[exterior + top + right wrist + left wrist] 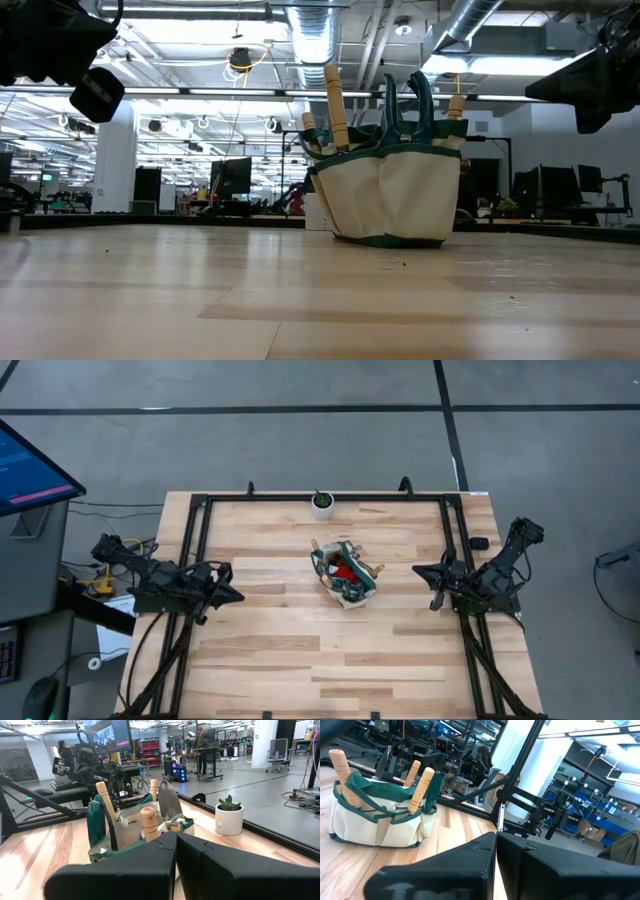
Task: Pick & Place Garden tools in Gardening bag
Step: Return to Home Position
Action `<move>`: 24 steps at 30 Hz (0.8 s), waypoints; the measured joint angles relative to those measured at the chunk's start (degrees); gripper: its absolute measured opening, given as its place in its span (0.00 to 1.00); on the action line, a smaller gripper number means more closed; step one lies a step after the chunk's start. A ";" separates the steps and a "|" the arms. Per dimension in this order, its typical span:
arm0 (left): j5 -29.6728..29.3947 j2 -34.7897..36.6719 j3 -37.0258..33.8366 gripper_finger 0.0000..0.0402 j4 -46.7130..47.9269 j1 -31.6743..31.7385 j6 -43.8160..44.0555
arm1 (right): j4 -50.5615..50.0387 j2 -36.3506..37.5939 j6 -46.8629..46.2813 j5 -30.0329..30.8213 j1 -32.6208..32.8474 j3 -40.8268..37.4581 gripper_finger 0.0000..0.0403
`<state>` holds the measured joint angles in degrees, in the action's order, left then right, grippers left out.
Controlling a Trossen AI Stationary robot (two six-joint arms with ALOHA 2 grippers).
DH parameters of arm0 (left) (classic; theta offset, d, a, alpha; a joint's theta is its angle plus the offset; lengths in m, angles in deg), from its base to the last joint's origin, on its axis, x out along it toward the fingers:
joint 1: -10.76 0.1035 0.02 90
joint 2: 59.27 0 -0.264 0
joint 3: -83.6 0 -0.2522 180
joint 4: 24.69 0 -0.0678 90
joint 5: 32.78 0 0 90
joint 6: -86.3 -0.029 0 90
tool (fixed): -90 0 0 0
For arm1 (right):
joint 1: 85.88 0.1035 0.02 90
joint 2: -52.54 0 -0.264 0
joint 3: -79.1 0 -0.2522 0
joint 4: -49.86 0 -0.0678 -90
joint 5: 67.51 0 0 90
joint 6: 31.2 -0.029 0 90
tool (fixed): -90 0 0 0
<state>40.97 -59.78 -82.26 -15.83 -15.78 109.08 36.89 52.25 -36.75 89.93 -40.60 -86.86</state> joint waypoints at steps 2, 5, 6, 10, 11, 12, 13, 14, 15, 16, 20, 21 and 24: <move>0.01 0.00 0.00 0.01 -0.03 0.00 0.00 | 0.00 0.00 -0.01 0.00 0.00 -0.01 0.00; 0.02 0.00 0.00 0.01 -0.06 0.00 0.00 | 0.00 0.00 -0.01 0.02 0.00 -0.01 0.00; 0.00 0.00 0.00 0.01 -0.08 0.00 0.00 | 0.00 0.00 0.01 0.02 0.00 -0.01 0.00; 0.02 0.00 0.00 0.01 -0.18 0.00 0.00 | 0.00 0.00 0.00 0.04 0.00 -0.01 0.00; 0.01 0.00 0.00 0.01 -0.20 0.00 0.00 | 0.00 0.00 -0.01 0.04 0.00 -0.01 0.00; 0.02 0.00 0.00 0.01 -0.24 0.00 0.00 | 0.00 0.00 -0.01 0.04 0.00 -0.01 0.00; 0.00 0.00 0.00 0.01 -0.28 0.00 0.01 | 0.00 0.00 0.00 0.04 0.00 -0.01 0.00; 0.01 0.00 0.00 0.01 -0.35 0.00 0.01 | 0.00 0.00 0.00 0.04 0.00 -0.01 0.00; 0.01 0.00 0.00 0.01 -0.41 0.00 0.01 | 0.00 0.00 -0.01 0.04 0.00 -0.01 0.00; 0.02 0.00 0.00 0.01 -0.43 0.00 0.00 | 0.00 0.00 -0.01 0.04 0.00 -0.01 0.00; 0.01 0.00 0.00 0.01 -0.43 0.00 0.02 | -0.01 0.00 -0.01 0.04 0.00 -0.01 0.00; 0.02 0.00 0.00 0.01 -0.43 -0.01 0.01 | -0.02 0.00 0.00 0.04 0.00 -0.01 0.00; 0.02 0.00 0.00 0.01 -0.47 0.00 0.00 | -0.01 0.00 -0.01 0.04 0.00 -0.01 0.00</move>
<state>40.99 -59.78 -82.26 -16.30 -15.79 109.08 36.88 52.25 -36.76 89.97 -40.60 -86.87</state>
